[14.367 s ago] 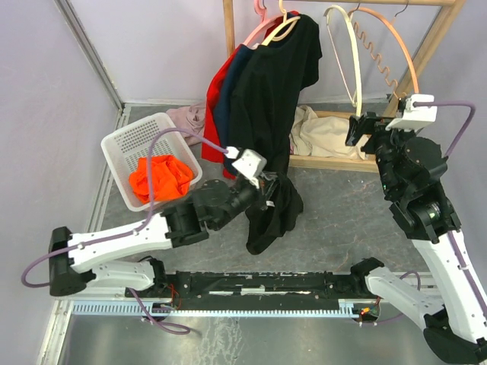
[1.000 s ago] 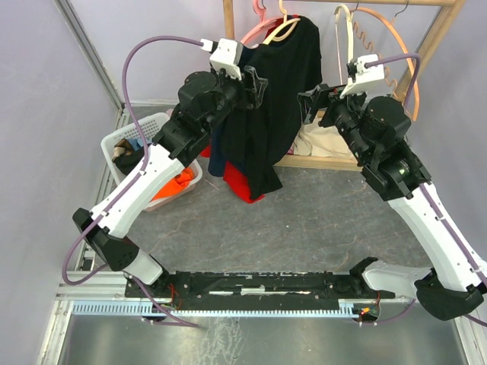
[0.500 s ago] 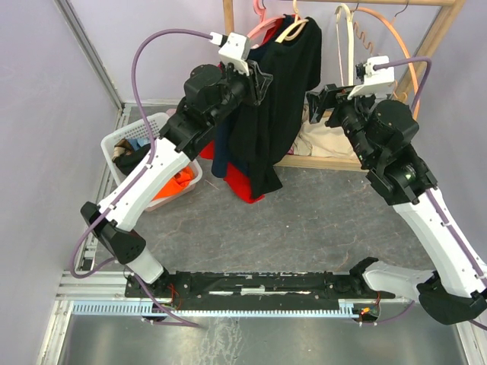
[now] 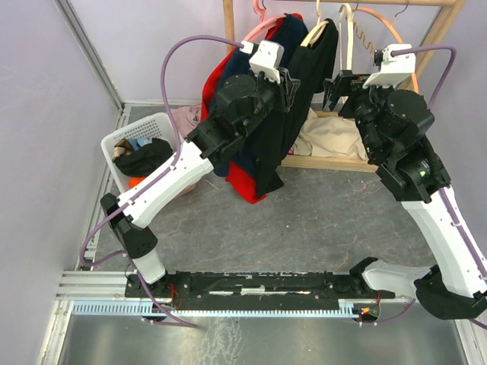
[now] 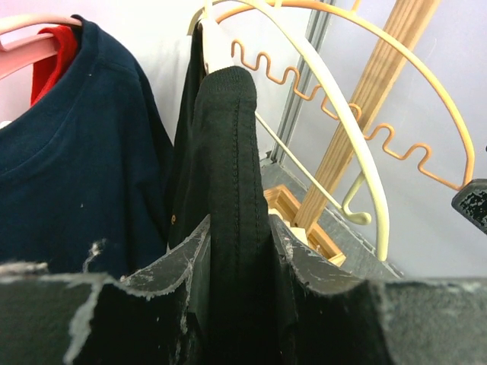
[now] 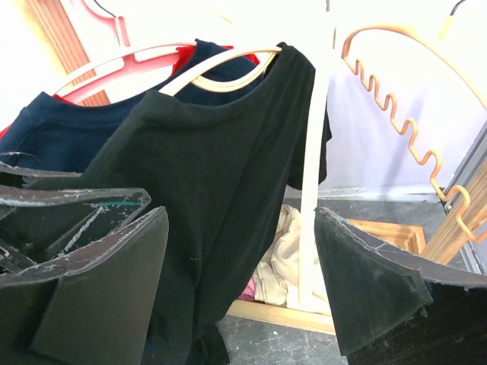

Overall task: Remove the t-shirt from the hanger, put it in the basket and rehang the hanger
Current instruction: Pick up the hanger from the clothesline.

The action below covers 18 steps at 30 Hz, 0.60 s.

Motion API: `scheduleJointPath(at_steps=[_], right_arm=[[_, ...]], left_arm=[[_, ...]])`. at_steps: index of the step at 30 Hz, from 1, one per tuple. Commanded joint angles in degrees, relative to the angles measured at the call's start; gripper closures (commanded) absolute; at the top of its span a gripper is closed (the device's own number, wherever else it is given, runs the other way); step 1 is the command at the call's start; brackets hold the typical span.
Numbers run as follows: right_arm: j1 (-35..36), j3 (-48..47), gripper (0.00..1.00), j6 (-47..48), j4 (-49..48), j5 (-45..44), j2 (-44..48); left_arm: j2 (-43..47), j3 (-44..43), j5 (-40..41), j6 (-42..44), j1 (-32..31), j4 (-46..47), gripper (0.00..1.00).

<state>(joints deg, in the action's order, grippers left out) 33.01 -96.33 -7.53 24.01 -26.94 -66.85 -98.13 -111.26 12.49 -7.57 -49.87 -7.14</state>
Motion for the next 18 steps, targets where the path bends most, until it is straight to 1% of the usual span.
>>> scheduleJointPath(at_steps=[1,4,8,10,12,15,18], right_arm=[[0.04,-3.97,0.15,0.04,0.69,-1.94,-0.42],[0.05,-5.60,0.15,-0.20,0.77,-2.51,-0.87],[0.03,-8.45,0.15,-0.64,1.90,-2.64,-2.89],[0.03,-10.00,0.15,-0.90,2.65,-2.90,-3.99],[0.07,-11.16,0.15,-1.27,3.07,-3.02,-5.08],[-0.04,-12.24,0.15,-1.96,3.24,-3.03,-6.24],[-0.26,-13.21,0.14,-2.92,3.72,-3.41,-7.21]], left_arm=[[-0.49,-0.34,-1.29,-1.63,-3.41,3.86,0.94],[-0.59,1.10,-3.01,-2.80,-4.42,5.92,0.86],[-1.40,1.14,-5.39,-3.58,-5.72,6.44,0.57],[-1.28,1.87,-6.90,-3.55,-6.39,6.95,0.49],[-0.71,3.25,-8.40,-3.48,-6.97,7.64,0.42],[0.66,6.39,-11.35,-3.59,-7.49,9.25,0.37],[2.60,10.43,-12.41,-3.27,-7.86,11.21,0.35]])
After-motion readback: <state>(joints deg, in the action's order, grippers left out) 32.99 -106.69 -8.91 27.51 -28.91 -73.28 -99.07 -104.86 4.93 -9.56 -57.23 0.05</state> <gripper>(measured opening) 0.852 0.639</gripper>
